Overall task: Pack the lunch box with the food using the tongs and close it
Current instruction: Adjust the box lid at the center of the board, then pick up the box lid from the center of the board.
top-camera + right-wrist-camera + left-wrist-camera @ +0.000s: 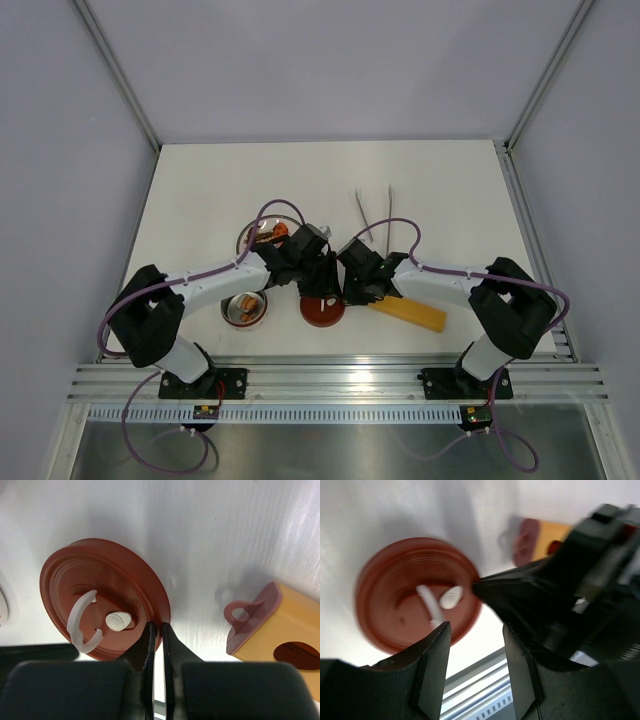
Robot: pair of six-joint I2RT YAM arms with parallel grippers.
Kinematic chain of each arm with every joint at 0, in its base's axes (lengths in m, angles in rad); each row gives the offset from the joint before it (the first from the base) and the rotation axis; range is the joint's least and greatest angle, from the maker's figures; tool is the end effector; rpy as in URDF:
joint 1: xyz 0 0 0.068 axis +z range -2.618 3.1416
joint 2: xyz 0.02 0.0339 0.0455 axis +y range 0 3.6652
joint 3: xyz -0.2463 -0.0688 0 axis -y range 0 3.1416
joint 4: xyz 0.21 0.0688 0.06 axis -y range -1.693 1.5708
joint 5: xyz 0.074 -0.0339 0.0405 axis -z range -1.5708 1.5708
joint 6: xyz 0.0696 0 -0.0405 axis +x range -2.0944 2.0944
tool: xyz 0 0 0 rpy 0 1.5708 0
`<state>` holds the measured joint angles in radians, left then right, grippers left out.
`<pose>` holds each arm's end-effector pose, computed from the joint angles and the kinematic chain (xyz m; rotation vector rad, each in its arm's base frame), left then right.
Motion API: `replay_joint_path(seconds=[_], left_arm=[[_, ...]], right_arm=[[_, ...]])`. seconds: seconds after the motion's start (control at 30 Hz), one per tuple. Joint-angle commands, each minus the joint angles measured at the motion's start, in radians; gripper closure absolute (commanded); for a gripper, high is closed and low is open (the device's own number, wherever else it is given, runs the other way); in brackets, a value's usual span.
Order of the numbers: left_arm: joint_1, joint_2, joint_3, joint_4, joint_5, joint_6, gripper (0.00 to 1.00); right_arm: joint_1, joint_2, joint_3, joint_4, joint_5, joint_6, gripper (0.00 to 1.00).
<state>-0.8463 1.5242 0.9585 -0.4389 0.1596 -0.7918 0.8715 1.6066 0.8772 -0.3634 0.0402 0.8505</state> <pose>0.1869 -0.2279 0.1772 0.1401 2.7715 -0.7411 0.1897 0.2212 0.1370 -0.0155 2.7614 0.4742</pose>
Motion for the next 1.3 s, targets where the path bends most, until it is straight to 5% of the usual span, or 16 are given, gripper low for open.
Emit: replay_joint_path(seconds=[0.0,1.03,1.27], left_arm=[[-0.008,-0.026,0.020,0.111,0.097,-0.024,0.51],[-0.062,-0.114,0.034,-0.086,-0.345,-0.001,0.48],[-0.062,-0.098,0.016,-0.106,-0.367,-0.027,0.32]], right_arm=[[0.004,0.035,0.011,-0.014,0.017,0.004,0.97],[0.004,0.052,0.020,-0.017,0.013,0.001,0.96],[0.004,0.056,0.025,-0.016,0.012,-0.004,0.96]])
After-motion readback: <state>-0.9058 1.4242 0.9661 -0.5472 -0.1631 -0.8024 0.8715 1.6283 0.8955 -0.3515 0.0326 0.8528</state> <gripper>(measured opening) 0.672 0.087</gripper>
